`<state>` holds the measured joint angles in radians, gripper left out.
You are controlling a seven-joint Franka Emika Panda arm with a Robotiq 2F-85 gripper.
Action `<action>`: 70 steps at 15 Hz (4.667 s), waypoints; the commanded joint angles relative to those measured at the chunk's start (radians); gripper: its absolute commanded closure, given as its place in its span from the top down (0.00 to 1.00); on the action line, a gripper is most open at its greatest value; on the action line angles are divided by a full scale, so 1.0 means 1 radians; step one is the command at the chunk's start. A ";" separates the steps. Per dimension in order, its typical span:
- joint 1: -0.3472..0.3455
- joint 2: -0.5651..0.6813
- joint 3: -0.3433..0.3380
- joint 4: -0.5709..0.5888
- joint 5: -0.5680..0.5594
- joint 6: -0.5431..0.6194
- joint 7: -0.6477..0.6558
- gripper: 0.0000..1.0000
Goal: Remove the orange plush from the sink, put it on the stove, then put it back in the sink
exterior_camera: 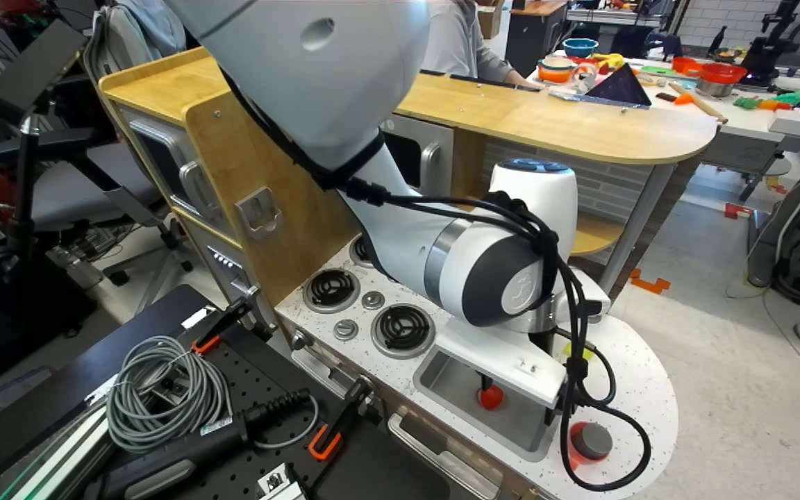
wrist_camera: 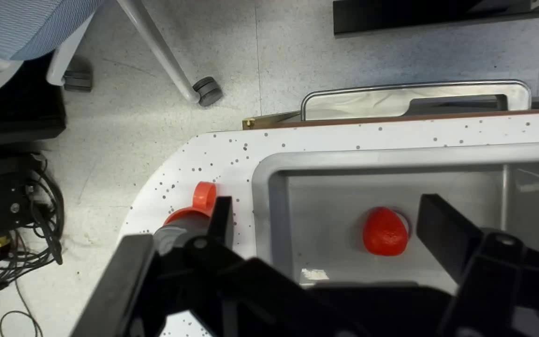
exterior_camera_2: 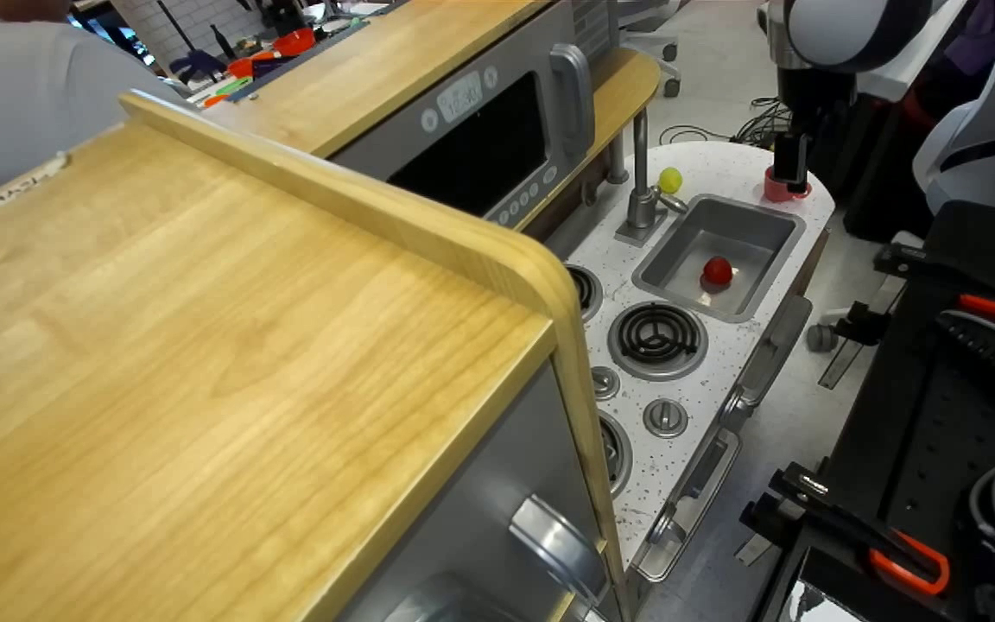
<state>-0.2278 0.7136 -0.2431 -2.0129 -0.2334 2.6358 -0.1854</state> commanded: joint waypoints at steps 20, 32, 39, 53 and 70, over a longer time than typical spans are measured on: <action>-0.010 0.524 0.095 0.514 0.071 -0.047 0.018 1.00; -0.002 0.660 0.096 0.695 0.072 -0.105 0.010 0.96; -0.004 0.650 0.110 0.709 0.071 -0.154 -0.001 0.38; -0.035 0.248 0.176 0.249 0.068 -0.053 -0.145 0.19; 0.020 0.086 0.220 -0.011 0.070 0.116 -0.119 0.19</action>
<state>-0.2150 0.8187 -0.0357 -2.0030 -0.1700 2.7354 -0.3046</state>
